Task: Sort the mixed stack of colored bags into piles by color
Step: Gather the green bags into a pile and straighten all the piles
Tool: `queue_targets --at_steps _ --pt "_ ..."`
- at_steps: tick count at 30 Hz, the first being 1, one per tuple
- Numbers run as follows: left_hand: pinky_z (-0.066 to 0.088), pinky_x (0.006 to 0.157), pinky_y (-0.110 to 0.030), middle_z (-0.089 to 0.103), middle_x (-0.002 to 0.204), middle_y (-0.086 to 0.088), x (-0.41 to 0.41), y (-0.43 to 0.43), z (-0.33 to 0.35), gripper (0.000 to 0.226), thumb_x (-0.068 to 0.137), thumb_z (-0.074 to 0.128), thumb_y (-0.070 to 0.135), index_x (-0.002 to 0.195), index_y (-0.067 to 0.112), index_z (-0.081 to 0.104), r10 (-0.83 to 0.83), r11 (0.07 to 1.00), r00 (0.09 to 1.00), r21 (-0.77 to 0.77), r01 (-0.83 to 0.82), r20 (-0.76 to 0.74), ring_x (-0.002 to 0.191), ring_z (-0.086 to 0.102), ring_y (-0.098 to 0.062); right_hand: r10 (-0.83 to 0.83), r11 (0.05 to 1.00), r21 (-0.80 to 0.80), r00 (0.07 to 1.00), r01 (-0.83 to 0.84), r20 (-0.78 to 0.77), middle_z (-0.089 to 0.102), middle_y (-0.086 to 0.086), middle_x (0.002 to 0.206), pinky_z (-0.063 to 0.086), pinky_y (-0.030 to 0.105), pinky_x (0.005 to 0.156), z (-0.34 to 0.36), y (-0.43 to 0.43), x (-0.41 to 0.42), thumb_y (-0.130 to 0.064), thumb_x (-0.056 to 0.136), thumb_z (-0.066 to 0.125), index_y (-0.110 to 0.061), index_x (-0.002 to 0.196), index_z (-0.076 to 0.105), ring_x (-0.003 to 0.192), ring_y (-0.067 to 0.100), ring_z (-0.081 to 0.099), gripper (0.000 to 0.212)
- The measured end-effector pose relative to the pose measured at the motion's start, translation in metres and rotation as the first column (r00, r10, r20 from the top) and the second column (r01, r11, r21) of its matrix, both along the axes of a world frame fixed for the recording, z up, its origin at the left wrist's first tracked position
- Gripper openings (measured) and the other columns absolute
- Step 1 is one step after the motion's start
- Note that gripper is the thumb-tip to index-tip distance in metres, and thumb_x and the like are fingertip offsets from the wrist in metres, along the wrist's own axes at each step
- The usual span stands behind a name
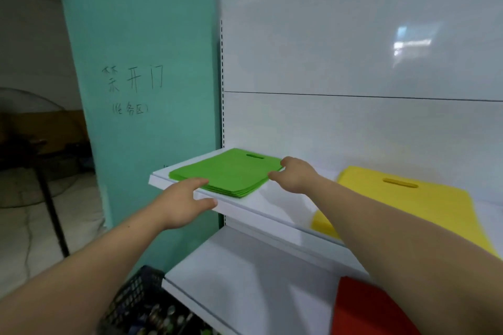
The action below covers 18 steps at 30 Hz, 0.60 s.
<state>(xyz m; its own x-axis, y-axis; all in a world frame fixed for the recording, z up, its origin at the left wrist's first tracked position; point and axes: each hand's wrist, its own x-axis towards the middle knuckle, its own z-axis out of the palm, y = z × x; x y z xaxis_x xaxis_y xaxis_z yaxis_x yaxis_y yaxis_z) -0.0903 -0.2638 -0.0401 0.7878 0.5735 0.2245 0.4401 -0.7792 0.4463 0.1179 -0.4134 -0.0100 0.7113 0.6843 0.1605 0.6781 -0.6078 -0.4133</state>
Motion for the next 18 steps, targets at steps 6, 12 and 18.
queue_targets --at_steps 6,12,18 --pt "0.029 0.110 -0.029 0.036 0.151 0.001 0.043 0.068 -0.003 0.064 0.087 0.059 0.048 0.143 0.024 0.039 0.038 0.999 0.999 0.013 -0.038 -0.030 0.136 0.037 -0.018 -0.017 0.994 -0.112 1.000 0.019 0.017 0.044 0.016 0.143 0.037 0.030 0.101 -0.015 0.073 0.046 -0.043 0.097 0.045 -0.006 0.137 0.044 0.130 0.029 0.043 0.055" --pt "0.036 0.100 -0.027 0.042 0.146 -0.004 0.086 0.141 0.003 0.055 0.090 0.061 0.029 0.140 0.021 0.043 0.054 0.999 0.996 0.002 -0.054 -0.071 0.114 0.053 -0.017 -0.119 0.982 -0.149 0.993 0.120 0.017 0.055 0.010 0.133 0.044 0.035 0.098 -0.033 0.127 0.085 -0.070 0.085 0.042 -0.013 0.130 0.053 0.120 0.030 0.052 0.073" --pt "0.029 0.107 -0.029 0.030 0.152 -0.004 0.123 0.209 0.001 0.065 0.080 0.074 0.028 0.138 0.024 0.046 -0.087 0.996 0.974 -0.006 0.087 -0.209 0.129 0.041 -0.020 -0.208 0.959 -0.192 0.978 0.207 0.018 0.052 0.011 0.136 0.042 0.031 0.095 -0.034 0.144 0.090 -0.063 0.082 0.060 -0.007 0.134 0.042 0.123 0.030 0.050 0.079"
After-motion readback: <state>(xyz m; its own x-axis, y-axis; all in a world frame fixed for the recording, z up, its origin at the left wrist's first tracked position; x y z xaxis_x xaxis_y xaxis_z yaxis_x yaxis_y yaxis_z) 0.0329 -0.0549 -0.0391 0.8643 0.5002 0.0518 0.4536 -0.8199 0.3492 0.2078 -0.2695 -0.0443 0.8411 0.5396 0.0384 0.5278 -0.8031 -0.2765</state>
